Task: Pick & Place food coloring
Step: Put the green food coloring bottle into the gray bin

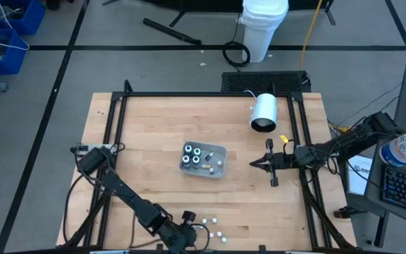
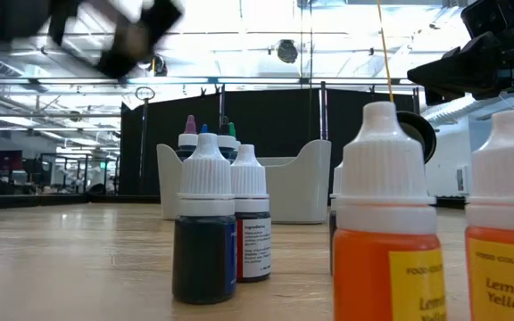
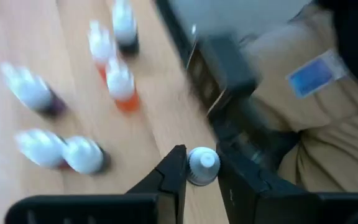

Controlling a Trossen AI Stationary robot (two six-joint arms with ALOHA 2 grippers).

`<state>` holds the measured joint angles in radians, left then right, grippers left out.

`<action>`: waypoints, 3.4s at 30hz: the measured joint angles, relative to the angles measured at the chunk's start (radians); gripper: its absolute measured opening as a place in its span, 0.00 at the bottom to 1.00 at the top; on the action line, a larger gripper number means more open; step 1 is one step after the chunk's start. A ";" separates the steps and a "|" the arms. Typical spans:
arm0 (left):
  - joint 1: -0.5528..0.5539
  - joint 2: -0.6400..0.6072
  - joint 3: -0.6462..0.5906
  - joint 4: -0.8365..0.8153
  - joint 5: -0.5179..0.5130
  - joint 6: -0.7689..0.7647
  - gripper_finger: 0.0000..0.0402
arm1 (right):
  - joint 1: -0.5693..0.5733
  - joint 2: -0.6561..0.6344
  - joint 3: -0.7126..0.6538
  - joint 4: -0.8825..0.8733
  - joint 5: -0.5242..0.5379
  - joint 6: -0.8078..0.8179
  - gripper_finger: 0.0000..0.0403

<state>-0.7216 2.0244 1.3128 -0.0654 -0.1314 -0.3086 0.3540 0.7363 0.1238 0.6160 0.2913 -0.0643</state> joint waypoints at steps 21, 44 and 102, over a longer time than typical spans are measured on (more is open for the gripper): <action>0.193 -0.544 0.001 -0.468 -0.181 0.334 0.18 | 0.000 0.000 0.000 0.000 0.000 -0.005 0.00; 0.619 -0.099 0.270 -0.383 0.156 0.464 0.19 | 0.000 0.000 0.000 0.007 0.002 -0.038 0.00; 0.574 0.010 0.242 -0.528 -0.245 0.221 0.19 | 0.000 0.000 0.000 0.034 -0.003 -0.061 0.00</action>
<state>-0.1480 2.0346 1.5547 -0.5936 -0.3759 -0.0877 0.3538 0.7364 0.1234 0.6502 0.2878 -0.1249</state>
